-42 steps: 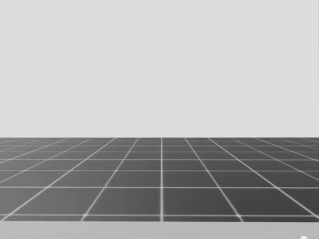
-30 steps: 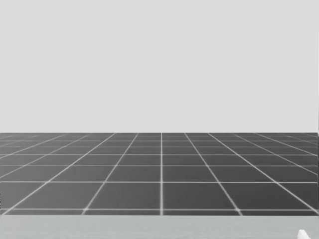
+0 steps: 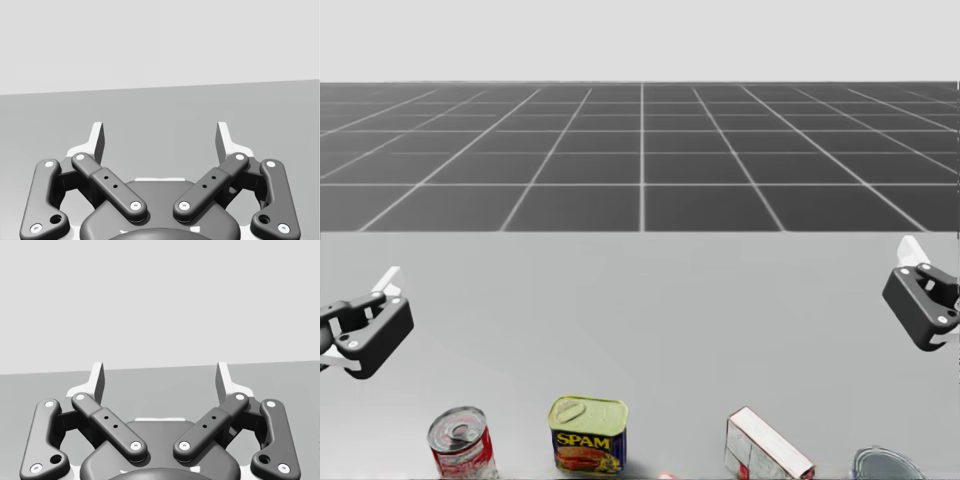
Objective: Pick up the potted meat can and lift it.
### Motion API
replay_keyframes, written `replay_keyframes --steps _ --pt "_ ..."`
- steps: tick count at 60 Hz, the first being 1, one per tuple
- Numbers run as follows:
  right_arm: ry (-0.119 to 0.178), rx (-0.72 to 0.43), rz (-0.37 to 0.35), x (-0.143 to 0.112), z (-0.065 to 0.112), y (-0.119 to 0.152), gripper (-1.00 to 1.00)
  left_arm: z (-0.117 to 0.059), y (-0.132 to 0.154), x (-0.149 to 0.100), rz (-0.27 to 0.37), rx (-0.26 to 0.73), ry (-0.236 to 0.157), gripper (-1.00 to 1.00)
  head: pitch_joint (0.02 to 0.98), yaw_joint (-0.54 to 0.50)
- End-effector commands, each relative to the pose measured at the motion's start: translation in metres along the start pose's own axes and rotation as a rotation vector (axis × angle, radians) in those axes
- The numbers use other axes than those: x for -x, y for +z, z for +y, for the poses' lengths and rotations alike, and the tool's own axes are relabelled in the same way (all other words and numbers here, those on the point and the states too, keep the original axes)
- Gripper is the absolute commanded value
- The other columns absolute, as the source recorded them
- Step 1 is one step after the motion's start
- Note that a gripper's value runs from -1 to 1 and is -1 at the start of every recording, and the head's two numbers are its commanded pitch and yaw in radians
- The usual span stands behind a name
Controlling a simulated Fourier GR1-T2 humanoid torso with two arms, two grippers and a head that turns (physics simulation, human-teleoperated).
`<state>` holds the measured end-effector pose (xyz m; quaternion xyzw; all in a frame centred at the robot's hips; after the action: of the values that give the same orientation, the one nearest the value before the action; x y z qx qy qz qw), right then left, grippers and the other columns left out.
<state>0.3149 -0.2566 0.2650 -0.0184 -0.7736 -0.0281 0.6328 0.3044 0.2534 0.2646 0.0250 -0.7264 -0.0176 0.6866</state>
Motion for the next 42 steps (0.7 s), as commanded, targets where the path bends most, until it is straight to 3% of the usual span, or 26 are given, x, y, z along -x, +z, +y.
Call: replay_keyframes --steps 1,21,36,38,40,41,42 --pt "0.018 0.005 0.004 0.001 0.0 0.0 -1.0 -0.001 -0.001 0.001 0.002 0.002 -0.007 -1.0 0.571 0.01" --pt "0.033 -0.003 0.009 0.001 0.001 -0.001 -1.0 -0.003 -0.002 0.001 0.007 0.011 -0.024 -1.0 0.793 0.06" --pt "0.04 -0.002 0.012 0.002 0.002 0.0 -1.0 -0.009 0.002 -0.003 -0.005 0.064 0.009 -1.0 0.805 0.08" --pt "0.04 -0.002 0.012 0.002 0.002 -0.001 -1.0 -0.01 0.002 -0.003 -0.001 0.076 0.012 -1.0 0.805 0.08" --pt "0.04 -0.001 0.013 0.002 0.002 -0.001 -1.0 -0.012 0.004 -0.004 0.014 0.114 0.039 -1.0 0.804 0.08" --pt "0.041 0.0 0.014 0.002 0.002 -0.001 -1.0 -0.015 0.004 -0.005 0.035 0.107 0.02 -1.0 0.803 0.08" --pt "0.042 0.0 0.014 0.002 0.002 -0.001 -1.0 -0.016 0.005 -0.006 0.041 0.12 0.029 -1.0 0.802 0.08"
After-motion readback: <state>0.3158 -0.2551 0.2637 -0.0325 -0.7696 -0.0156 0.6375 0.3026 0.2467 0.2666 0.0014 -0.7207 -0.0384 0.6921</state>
